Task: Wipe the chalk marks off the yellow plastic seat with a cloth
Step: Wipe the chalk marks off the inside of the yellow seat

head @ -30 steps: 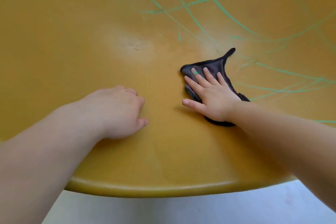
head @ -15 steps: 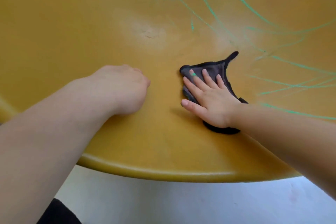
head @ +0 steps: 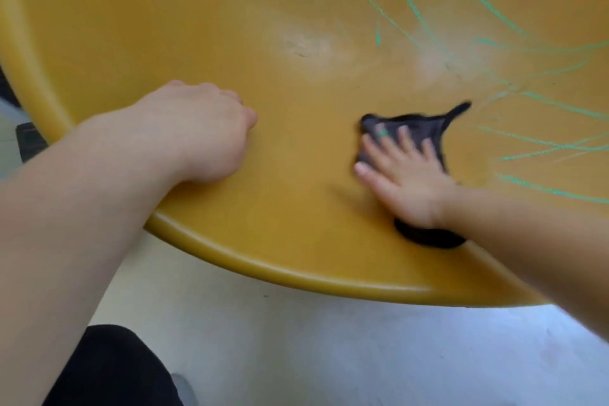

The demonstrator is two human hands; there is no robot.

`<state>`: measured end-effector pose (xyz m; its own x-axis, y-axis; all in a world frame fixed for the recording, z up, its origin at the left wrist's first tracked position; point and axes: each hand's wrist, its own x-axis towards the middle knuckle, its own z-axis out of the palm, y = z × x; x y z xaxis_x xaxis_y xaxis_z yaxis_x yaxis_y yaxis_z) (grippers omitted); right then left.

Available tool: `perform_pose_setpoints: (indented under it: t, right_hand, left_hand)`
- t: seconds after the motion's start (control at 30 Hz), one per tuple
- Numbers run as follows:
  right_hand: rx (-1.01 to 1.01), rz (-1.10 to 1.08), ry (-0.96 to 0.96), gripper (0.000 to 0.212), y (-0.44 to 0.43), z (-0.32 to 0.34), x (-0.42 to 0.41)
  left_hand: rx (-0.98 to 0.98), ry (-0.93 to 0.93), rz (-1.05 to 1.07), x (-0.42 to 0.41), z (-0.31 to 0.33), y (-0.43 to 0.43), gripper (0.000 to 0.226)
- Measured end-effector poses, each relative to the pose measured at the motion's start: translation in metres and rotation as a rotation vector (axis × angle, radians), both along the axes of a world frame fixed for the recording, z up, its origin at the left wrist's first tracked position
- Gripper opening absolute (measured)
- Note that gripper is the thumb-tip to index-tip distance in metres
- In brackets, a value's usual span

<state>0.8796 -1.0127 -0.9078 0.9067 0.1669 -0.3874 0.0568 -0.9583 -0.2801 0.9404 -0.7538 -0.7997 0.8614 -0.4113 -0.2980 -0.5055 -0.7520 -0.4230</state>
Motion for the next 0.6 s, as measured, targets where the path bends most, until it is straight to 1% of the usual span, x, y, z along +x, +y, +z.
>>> perform_pose_setpoints:
  t: [0.03,0.07,0.13,0.17,0.2,0.23,0.27,0.3,0.33,0.37,0.4,0.43,0.47,0.5,0.53,0.6]
  right_hand:
    - [0.057,0.078,0.006,0.128,0.028,0.006,-0.011]
    - [0.133,0.190,0.011,0.125,0.055,0.014,-0.026]
    - [0.333,0.346,0.038,0.103,0.094,0.034,-0.057]
    - [0.397,0.392,0.060,0.095,0.098,0.040,-0.067]
    - [0.426,0.431,0.082,0.090,0.094,0.043,-0.069]
    - [0.411,0.458,0.072,0.086,0.082,0.039,-0.064]
    - [0.341,0.462,0.033,0.086,0.066,0.031,-0.052]
    - [0.228,0.423,-0.034,0.092,0.046,0.020,-0.035]
    - [0.096,0.331,-0.102,0.104,0.022,0.008,-0.014]
    - [-0.017,0.174,-0.154,0.112,-0.001,0.000,0.008]
    - [-0.096,-0.012,-0.164,0.113,-0.021,-0.005,0.029]
    - [-0.128,-0.164,-0.133,0.106,-0.033,-0.006,0.045]
    - [-0.112,-0.261,-0.096,0.098,-0.034,-0.006,0.055]
    - [-0.070,-0.298,-0.075,0.094,-0.025,-0.008,0.062]
    - [-0.026,-0.269,-0.070,0.093,-0.006,-0.009,0.062]
    - [0.075,-0.069,-0.082,0.099,0.046,-0.005,0.042]
  left_hand:
    - [-0.019,0.002,-0.006,0.000,0.000,0.000,0.040]
    - [-0.036,0.007,-0.013,-0.001,0.001,-0.001,0.041]
    - [-0.064,0.009,-0.016,0.000,0.002,-0.001,0.041]
    - [-0.080,0.006,-0.012,0.001,0.003,0.000,0.041]
    - [-0.094,0.008,-0.007,0.001,0.003,0.001,0.041]
    - [-0.109,0.014,-0.001,0.002,0.004,0.001,0.041]
    - [-0.122,0.024,0.007,0.002,0.004,0.002,0.042]
    - [-0.130,0.038,0.017,0.002,0.005,0.002,0.044]
    - [-0.134,0.050,0.023,0.001,0.005,0.002,0.046]
    - [-0.134,0.055,0.023,0.001,0.006,0.003,0.047]
    - [-0.134,0.053,0.017,0.001,0.006,0.003,0.047]
    - [-0.133,0.046,0.013,0.001,0.006,0.004,0.046]
    - [-0.134,0.037,0.010,0.000,0.005,0.006,0.046]
    - [-0.138,0.029,0.007,0.000,0.004,0.006,0.045]
    - [-0.144,0.022,0.002,-0.001,0.004,0.007,0.046]
    - [-0.158,0.005,-0.014,-0.001,0.003,0.005,0.046]
